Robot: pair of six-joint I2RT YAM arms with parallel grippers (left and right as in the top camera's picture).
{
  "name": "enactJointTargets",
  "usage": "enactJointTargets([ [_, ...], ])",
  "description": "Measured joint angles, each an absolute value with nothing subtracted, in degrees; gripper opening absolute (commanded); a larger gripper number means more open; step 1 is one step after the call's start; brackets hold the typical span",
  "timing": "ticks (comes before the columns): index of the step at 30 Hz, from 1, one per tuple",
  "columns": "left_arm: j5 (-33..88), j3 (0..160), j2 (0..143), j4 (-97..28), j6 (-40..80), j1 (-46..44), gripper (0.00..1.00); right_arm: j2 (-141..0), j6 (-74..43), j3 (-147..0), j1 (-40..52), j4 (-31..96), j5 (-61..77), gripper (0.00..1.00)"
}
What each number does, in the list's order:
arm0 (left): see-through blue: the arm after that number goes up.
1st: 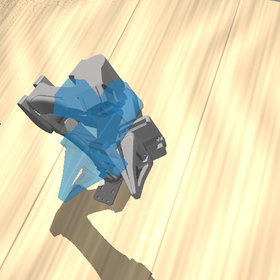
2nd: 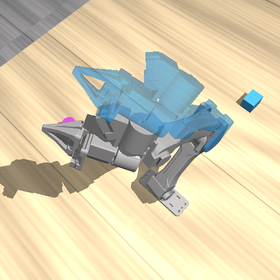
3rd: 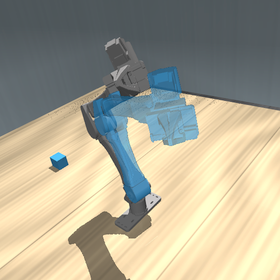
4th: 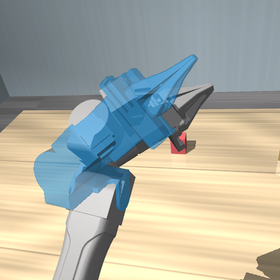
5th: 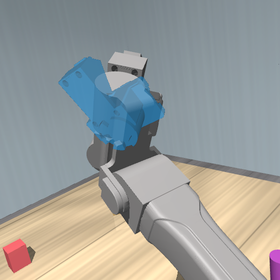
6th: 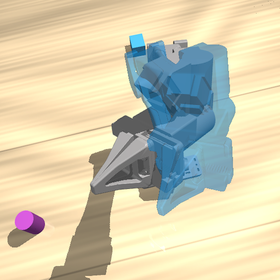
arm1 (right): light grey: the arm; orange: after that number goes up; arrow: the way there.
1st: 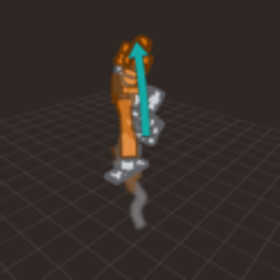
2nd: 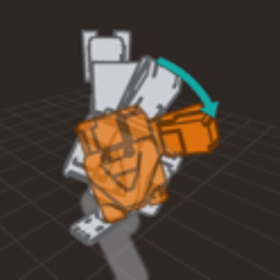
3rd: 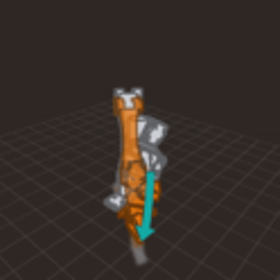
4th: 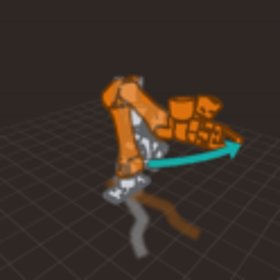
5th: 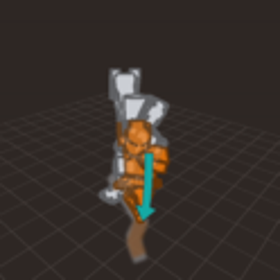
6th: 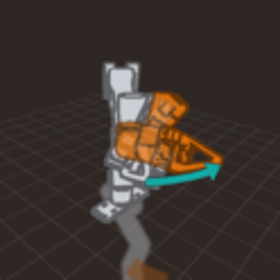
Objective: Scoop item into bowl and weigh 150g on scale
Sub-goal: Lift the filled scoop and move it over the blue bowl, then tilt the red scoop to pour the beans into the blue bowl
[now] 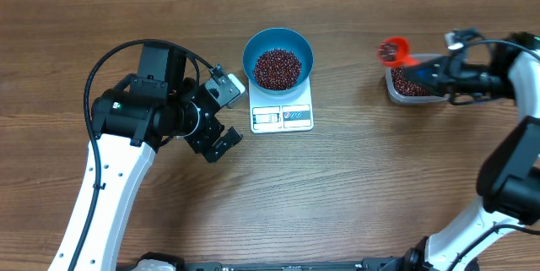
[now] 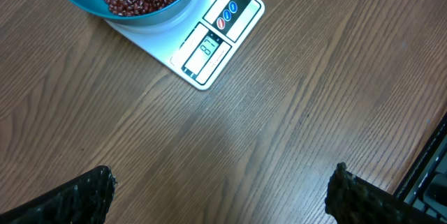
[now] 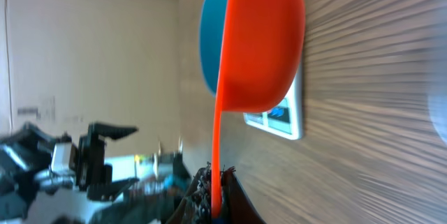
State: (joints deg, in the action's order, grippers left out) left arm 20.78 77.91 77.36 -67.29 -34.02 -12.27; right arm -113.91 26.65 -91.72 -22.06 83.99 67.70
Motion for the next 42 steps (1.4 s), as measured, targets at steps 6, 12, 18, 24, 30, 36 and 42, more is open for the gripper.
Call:
enactJointTargets([
  [6, 20.8, 77.9, 77.4, -67.3, -34.0, -12.3, 1.00, -113.9, 26.2, -95.2, -11.5, 82.6, 68.8, 0.04],
  [12, 20.8, 77.9, 77.4, -67.3, -34.0, -12.3, 1.00, -113.9, 19.8, -98.0, -2.6, 72.6, 65.4, 0.04],
  [18, 20.8, 77.9, 77.4, -67.3, -34.0, -12.3, 1.00, -113.9, 13.8, -98.1, 5.3, 63.5, 55.1, 0.04],
  [24, 20.8, 77.9, 77.4, -67.3, -34.0, -12.3, 1.00, -113.9, 12.3, -98.1, 12.1, 57.1, 42.5, 0.04],
  [30, 20.8, 77.9, 77.4, -67.3, -34.0, -12.3, 1.00, -113.9, 13.3, -98.1, 18.4, 53.2, 24.4, 0.04],
  [36, 20.8, 77.9, 77.4, -67.3, -34.0, -12.3, 1.00, -113.9, 14.3, -98.1, 24.0, 50.5, 11.5, 0.04],
  [42, 20.8, 77.9, 77.4, -67.3, -34.0, -12.3, 1.00, -113.7, 14.9, -98.1, 25.6, 48.9, 5.5, 0.04],
])
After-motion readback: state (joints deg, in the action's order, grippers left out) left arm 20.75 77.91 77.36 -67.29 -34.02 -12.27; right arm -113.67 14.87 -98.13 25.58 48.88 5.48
